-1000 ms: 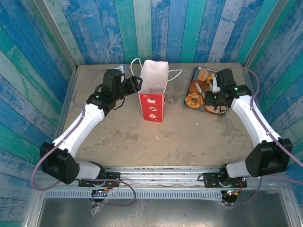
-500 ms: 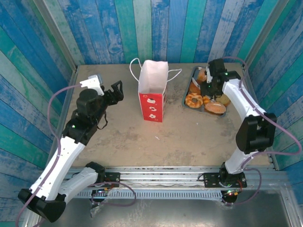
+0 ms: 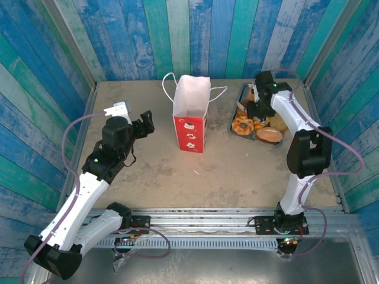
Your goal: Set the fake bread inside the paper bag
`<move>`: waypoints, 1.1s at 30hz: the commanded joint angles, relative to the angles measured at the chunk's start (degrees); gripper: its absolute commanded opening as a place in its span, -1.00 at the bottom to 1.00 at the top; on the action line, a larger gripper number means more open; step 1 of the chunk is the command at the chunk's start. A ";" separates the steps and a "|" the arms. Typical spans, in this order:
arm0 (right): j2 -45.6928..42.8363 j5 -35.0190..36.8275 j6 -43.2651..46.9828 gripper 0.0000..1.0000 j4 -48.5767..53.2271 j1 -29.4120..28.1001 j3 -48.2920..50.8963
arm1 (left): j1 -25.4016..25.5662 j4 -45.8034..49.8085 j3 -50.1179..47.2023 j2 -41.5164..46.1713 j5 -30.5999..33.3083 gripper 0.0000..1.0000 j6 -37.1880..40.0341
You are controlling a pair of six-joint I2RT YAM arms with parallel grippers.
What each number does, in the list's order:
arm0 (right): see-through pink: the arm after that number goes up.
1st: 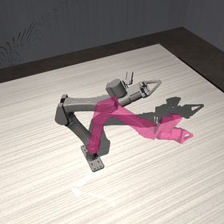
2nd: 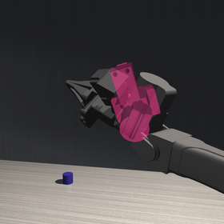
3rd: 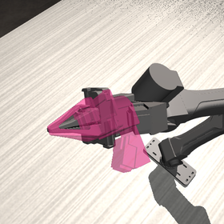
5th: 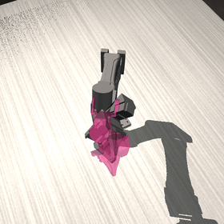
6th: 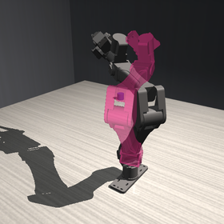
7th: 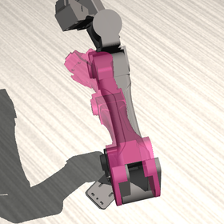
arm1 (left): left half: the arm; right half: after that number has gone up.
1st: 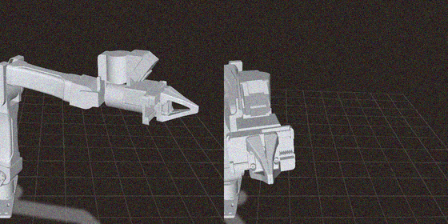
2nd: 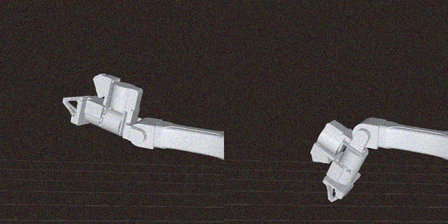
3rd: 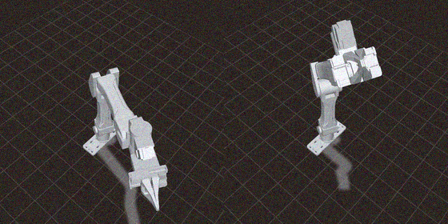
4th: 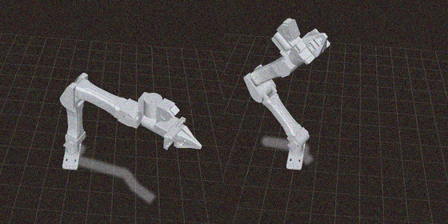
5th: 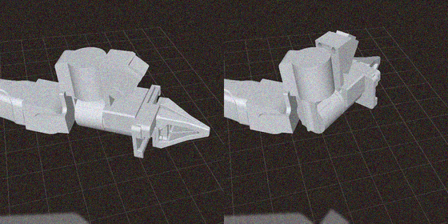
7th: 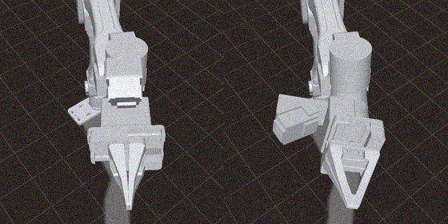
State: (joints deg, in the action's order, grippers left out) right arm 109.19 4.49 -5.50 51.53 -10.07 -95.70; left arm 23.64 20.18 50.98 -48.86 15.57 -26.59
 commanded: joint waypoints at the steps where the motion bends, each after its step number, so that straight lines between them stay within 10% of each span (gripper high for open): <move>1: 1.37 -0.26 0.93 0.31 1.25 -0.31 -2.01 | 0.05 0.21 0.32 -0.42 0.90 0.89 1.01; 33: 7.09 -0.14 1.81 0.19 5.22 -1.45 -6.25 | 0.09 0.38 0.98 -2.73 -0.36 0.88 1.28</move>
State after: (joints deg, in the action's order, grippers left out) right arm 115.59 3.53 -4.73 54.89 -10.76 -99.98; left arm 23.64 20.27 50.98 -51.20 15.31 -26.35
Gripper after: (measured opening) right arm 0.607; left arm 0.942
